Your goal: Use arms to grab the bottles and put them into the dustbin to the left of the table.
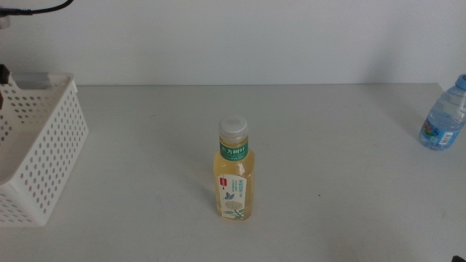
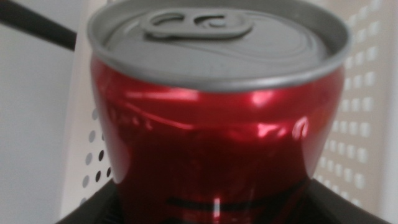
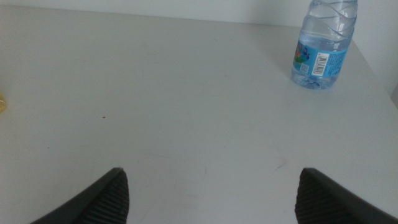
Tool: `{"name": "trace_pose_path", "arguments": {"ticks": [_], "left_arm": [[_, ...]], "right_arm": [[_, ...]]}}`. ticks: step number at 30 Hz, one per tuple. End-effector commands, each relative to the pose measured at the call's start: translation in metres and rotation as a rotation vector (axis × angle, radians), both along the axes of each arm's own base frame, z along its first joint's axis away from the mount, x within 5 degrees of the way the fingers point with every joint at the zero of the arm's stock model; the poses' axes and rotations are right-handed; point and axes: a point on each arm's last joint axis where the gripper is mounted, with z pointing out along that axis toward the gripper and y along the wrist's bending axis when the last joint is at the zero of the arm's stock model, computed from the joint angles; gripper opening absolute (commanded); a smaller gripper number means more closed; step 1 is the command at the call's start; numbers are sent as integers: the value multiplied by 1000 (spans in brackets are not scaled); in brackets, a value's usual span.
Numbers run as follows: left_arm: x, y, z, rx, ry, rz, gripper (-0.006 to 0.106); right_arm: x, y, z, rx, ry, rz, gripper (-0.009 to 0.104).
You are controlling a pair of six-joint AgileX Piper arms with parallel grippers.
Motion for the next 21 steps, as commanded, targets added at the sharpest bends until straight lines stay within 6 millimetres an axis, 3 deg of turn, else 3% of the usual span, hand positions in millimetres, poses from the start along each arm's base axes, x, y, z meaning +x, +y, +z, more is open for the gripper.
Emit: {"name": "trace_pose_path", "arguments": {"ticks": [1, 12, 21], "left_arm": [[-1, 7, 24, 38, -117, 14, -1], [28, 17, -34, -1, 30, 14, -1], [41, 20, -67, -25, 101, 13, -1]], "right_arm": [[0, -1, 10, -12, -97, -8, 75], [0, -1, 10, -12, -97, -8, 75], [0, -1, 10, -12, -97, -8, 75]]}}
